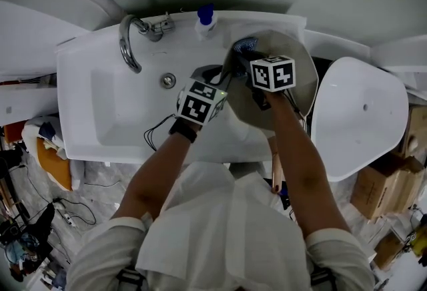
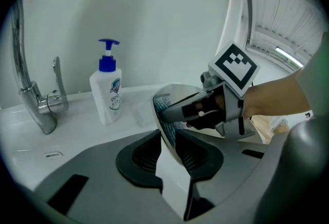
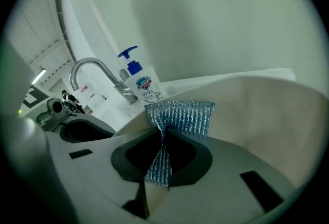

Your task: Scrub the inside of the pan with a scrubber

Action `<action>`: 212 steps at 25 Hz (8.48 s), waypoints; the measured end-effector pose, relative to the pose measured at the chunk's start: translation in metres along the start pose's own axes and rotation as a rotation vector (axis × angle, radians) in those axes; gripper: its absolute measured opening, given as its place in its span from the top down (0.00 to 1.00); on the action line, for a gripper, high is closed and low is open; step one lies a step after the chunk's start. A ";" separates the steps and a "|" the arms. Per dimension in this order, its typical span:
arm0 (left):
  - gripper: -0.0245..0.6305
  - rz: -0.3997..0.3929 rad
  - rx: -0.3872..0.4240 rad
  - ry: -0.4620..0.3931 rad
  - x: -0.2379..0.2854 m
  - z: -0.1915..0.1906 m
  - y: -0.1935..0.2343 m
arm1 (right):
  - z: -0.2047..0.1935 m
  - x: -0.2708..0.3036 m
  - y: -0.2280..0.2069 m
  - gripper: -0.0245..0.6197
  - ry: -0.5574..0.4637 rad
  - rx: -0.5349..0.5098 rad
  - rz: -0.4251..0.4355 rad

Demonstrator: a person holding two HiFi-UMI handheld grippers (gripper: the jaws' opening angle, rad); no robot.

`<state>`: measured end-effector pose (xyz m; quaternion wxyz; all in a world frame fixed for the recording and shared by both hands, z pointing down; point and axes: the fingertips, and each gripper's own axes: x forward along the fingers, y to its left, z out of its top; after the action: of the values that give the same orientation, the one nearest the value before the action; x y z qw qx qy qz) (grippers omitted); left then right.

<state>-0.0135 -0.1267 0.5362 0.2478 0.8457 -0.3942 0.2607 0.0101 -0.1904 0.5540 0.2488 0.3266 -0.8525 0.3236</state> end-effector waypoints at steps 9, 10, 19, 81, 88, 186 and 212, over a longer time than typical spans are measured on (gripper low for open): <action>0.82 0.020 -0.003 0.003 0.001 0.000 0.002 | -0.047 -0.004 0.044 0.90 0.177 -0.051 0.180; 0.82 0.025 -0.003 0.004 0.001 -0.001 0.002 | -0.053 -0.006 0.047 0.90 0.196 -0.052 0.197; 0.83 0.054 -0.013 0.001 0.001 0.000 0.003 | -0.089 -0.027 0.066 0.90 0.397 -0.011 0.330; 0.89 0.121 -0.054 0.058 0.010 0.005 0.005 | -0.116 -0.104 -0.104 0.89 0.880 -0.410 -0.341; 0.89 0.116 -0.051 0.064 0.009 0.005 0.004 | -0.088 -0.080 -0.101 0.89 0.680 -0.382 -0.394; 0.90 0.102 -0.068 0.071 0.011 0.005 0.005 | 0.053 -0.021 -0.006 0.90 0.142 -0.360 -0.159; 0.90 0.103 -0.049 0.087 0.012 0.006 0.005 | 0.046 -0.011 0.023 0.90 0.127 -0.311 -0.128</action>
<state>-0.0098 -0.1397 0.5405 0.2717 0.8059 -0.4323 0.2996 -0.0089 -0.2055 0.5078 0.3700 0.3165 -0.8523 0.1912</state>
